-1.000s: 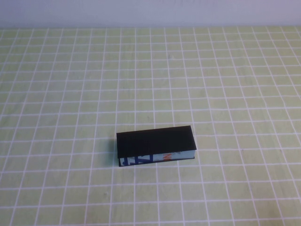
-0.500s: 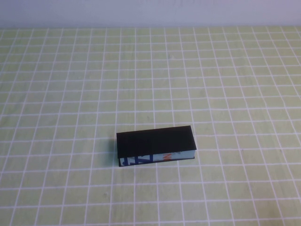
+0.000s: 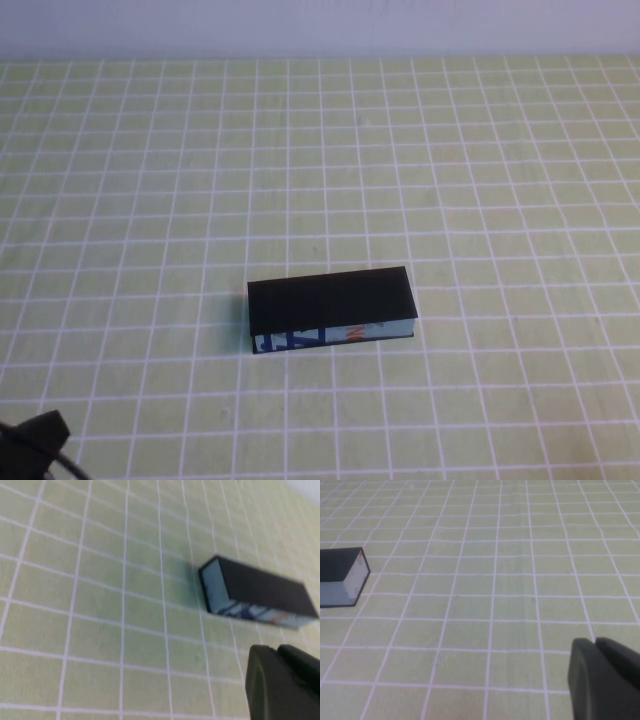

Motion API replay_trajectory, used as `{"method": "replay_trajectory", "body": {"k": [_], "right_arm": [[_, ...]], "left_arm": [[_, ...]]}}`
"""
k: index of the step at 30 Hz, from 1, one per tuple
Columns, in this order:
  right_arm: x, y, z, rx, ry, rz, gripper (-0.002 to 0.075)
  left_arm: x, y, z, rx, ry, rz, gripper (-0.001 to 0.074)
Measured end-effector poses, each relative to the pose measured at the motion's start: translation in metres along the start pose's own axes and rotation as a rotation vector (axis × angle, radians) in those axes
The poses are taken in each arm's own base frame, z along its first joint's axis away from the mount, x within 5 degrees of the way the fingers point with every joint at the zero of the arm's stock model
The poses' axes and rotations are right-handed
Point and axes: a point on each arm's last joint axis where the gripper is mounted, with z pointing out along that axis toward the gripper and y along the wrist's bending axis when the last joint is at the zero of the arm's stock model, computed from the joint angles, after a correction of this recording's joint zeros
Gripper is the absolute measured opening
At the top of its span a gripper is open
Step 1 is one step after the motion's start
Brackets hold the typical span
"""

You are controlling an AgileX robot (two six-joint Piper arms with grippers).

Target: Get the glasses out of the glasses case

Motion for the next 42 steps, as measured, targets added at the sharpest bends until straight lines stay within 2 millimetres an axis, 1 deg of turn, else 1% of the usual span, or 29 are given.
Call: {"method": "replay_trajectory", "body": {"k": [4, 6, 9, 12, 14, 18, 21, 25, 29, 32, 37, 42], "right_arm": [[0.000, 0.000, 0.000, 0.000, 0.000, 0.000, -0.0018], [0.000, 0.000, 0.000, 0.000, 0.000, 0.000, -0.0018], [0.000, 0.000, 0.000, 0.000, 0.000, 0.000, -0.0018], [0.000, 0.000, 0.000, 0.000, 0.000, 0.000, -0.0018], [0.000, 0.000, 0.000, 0.000, 0.000, 0.000, -0.0018], [0.000, 0.000, 0.000, 0.000, 0.000, 0.000, -0.0018], [0.000, 0.000, 0.000, 0.000, 0.000, 0.000, -0.0018], [0.000, 0.000, 0.000, 0.000, 0.000, 0.000, -0.0018], [0.000, 0.000, 0.000, 0.000, 0.000, 0.000, -0.0018], [0.000, 0.000, 0.000, 0.000, 0.000, 0.000, -0.0018], [0.000, -0.001, 0.000, 0.006, 0.001, -0.017, -0.0018], [0.000, -0.002, 0.000, 0.026, 0.002, -0.070, -0.0018]], "left_arm": [[-0.021, -0.015, 0.013, -0.021, 0.212, 0.139, -0.0003], [-0.034, -0.018, 0.025, -0.029, 0.289, 0.185, -0.0003], [-0.056, -0.025, 0.049, -0.002, 0.349, 0.262, -0.0003], [-0.075, -0.030, 0.080, 0.056, 0.394, 0.293, -0.0003], [-0.085, -0.031, 0.105, 0.096, 0.412, 0.312, -0.0003], [-0.094, -0.037, 0.150, 0.138, 0.445, 0.351, -0.0003], [-0.090, -0.046, 0.182, 0.167, 0.486, 0.404, -0.0003], [-0.078, -0.061, 0.221, 0.214, 0.554, 0.459, -0.0003], [-0.077, -0.058, 0.254, 0.202, 0.569, 0.476, -0.0003], [-0.078, -0.053, 0.274, 0.171, 0.547, 0.490, -0.0003], [-0.077, -0.046, 0.299, 0.145, 0.540, 0.487, -0.0003], [-0.068, -0.040, 0.317, 0.165, 0.597, 0.467, -0.0003]]}}
